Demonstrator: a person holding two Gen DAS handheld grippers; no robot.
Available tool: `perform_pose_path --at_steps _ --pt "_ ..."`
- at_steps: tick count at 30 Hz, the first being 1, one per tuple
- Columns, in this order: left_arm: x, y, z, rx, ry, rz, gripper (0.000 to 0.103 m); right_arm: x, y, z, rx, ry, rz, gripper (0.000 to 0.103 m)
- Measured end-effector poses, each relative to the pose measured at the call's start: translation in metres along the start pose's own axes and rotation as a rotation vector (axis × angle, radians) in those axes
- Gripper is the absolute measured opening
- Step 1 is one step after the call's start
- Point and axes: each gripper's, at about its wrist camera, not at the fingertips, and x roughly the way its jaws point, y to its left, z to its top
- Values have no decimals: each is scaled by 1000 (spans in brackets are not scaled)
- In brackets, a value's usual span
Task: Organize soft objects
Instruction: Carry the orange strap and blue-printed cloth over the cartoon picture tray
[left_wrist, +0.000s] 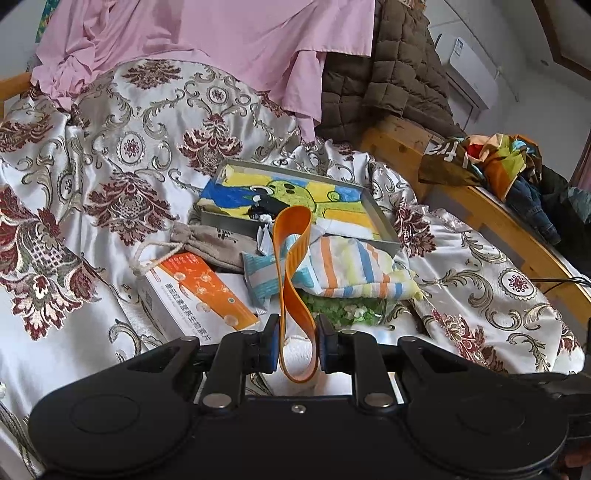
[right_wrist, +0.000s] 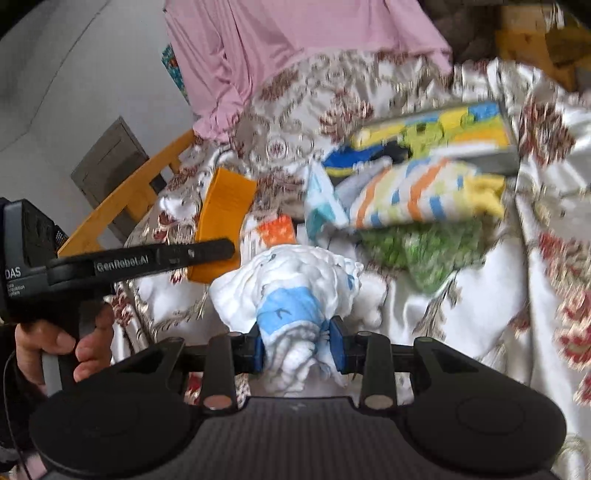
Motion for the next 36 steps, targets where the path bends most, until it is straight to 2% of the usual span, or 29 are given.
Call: perform_pose_path --at_steps 10,13,18,21,24,29,33,36 --pt "-4 -2 15 10 -107 21 22 -17 3 21 -85 -221 -56 38" --pt "1 -6 27 20 -129 19 22 -14 3 36 -131 -276 -84 39" --pt "23 -20 56 93 -142 23 22 7 -16 76 -182 -354 -152 39" --pt "52 -27 80 111 -145 14 22 27 -40 101 -185 -384 -213 39" --pt "91 -31 105 111 -141 16 22 49 -69 128 -136 -402 -253 40" --pt "165 -34 144 80 -95 27 22 77 -114 163 -89 -427 -311 40" --pt "224 -37 169 74 -56 50 22 103 -150 183 -48 -365 -365 40" --pt "261 -36 181 29 -16 52 22 119 -172 188 -21 -327 -394 40"
